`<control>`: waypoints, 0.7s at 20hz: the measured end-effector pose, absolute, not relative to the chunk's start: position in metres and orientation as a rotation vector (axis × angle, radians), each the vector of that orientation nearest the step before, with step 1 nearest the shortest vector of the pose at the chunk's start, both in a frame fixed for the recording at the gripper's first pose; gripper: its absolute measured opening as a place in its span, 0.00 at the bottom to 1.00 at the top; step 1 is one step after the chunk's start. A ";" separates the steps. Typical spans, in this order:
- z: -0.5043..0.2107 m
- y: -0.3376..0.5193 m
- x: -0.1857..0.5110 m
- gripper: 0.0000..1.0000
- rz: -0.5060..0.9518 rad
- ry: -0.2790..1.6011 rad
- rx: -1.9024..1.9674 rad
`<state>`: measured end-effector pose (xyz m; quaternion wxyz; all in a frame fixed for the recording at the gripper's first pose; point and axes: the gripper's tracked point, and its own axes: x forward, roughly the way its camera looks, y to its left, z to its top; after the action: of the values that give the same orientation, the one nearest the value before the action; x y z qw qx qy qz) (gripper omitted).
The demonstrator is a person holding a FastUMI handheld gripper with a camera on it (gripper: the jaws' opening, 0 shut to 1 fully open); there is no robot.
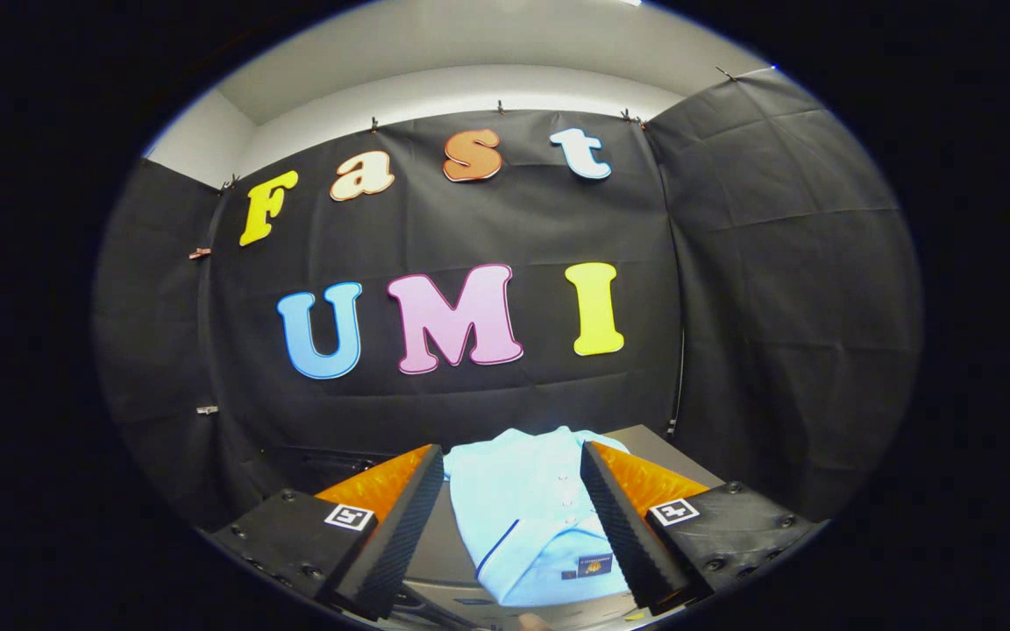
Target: Put the clothes into the washing machine and then close the washing machine lid.
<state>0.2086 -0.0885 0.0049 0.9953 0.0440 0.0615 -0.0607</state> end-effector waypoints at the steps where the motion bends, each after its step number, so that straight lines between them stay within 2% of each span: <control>1: 0.002 -0.095 0.220 0.98 -0.130 0.134 0.090; 6: -0.022 -0.129 0.272 0.98 -0.142 0.239 0.083; 14: -0.095 -0.162 0.340 0.99 -0.172 0.519 0.109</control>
<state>0.3396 -0.1623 -0.0946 0.9614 0.0539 0.2562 -0.0847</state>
